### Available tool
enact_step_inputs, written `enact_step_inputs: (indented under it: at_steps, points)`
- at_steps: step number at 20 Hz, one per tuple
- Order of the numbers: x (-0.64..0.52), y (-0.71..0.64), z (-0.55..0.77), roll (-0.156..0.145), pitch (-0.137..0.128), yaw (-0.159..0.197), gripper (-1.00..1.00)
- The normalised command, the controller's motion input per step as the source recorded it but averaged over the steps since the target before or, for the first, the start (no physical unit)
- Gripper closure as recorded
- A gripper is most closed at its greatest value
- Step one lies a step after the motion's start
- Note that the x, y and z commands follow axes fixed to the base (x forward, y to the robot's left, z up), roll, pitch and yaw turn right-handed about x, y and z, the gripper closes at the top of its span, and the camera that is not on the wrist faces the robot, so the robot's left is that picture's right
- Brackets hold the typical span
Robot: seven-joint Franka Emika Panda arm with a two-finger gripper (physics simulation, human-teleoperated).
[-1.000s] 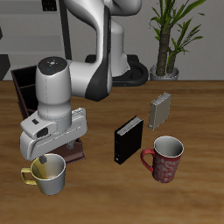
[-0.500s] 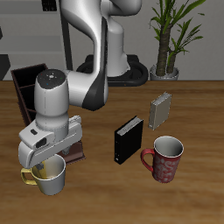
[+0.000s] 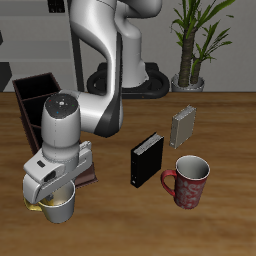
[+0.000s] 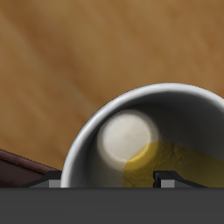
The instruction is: Place the white-yellow mug into the right desk caddy's right compartment and place the black book into the right desk caddy's back compartment
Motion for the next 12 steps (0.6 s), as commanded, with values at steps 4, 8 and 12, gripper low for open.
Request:
enact_step_inputs:
  at_steps: [4, 8, 12]
  points:
    - [0.01, 0.05, -0.06, 0.003, 0.006, 0.001, 1.0]
    - [0.01, 0.04, 0.02, -0.003, -0.008, -0.011, 1.0]
    - [-0.01, 0.05, 0.1, -0.007, -0.027, -0.02, 1.0]
